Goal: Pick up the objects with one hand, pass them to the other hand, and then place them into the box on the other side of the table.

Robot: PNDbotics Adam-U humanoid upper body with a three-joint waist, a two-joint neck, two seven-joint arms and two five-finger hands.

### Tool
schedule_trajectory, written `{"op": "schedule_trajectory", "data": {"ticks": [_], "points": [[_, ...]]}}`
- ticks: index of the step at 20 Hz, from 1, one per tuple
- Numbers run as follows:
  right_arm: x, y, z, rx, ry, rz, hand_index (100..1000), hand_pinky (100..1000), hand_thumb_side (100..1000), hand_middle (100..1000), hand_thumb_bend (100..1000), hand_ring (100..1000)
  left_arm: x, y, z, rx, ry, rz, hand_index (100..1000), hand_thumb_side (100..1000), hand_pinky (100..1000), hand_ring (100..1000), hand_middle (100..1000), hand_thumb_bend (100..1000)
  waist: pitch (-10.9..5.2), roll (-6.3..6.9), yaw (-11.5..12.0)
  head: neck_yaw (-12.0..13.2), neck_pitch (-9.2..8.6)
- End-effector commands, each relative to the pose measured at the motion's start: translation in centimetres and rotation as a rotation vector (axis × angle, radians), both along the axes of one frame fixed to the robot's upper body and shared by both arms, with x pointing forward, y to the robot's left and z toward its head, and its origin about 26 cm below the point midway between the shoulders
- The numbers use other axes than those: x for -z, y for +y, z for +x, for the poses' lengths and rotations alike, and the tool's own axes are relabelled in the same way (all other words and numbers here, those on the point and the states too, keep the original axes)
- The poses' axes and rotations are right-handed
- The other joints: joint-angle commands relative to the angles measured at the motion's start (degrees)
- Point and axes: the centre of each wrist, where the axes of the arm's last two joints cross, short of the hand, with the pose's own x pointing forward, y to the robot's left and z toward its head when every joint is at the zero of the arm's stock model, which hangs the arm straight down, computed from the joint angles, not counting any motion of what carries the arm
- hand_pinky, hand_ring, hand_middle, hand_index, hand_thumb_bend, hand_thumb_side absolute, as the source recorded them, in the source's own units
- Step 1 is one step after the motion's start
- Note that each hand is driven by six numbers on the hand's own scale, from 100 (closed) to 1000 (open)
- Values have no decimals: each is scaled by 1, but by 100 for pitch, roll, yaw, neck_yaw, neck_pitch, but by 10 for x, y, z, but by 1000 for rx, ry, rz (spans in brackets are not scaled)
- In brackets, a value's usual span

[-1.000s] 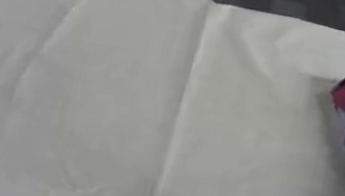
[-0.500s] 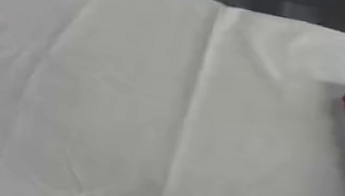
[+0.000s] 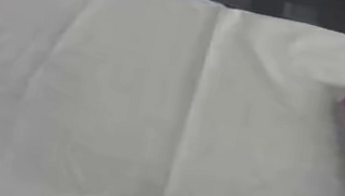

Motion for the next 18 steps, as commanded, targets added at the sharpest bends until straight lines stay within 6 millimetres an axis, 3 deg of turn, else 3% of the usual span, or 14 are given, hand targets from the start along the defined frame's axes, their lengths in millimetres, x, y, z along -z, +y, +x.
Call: {"op": "schedule_trajectory", "data": {"ticks": [1, 9, 10, 18], "points": [[-8, 0, 0, 19, -10, -21, 782, 678, 144, 775, 482, 767, -18, 3, -3, -38, -66, 41, 700, 100, 782, 793, 715, 415, 1, 57, -24, 48, -85], [-7, 1, 0, 17, -5, -10, 782, 678, 145, 775, 481, 767, -7, 0, 1, -63, -152, 67, 615, 100, 764, 757, 665, 231, 23, 51, -53, 58, -89], [-7, 2, 0, 17, -6, -10, 782, 678, 144, 775, 480, 767, -6, 0, 2, -63, -159, 68, 580, 104, 760, 747, 649, 159, 21, 52, -54, 54, -89], [-7, 1, 0, 17, -2, -10, 782, 678, 145, 775, 477, 767, -3, -1, 2, -46, -222, 90, 490, 100, 745, 708, 591, 174, -33, 56, -45, -13, -53]]}}
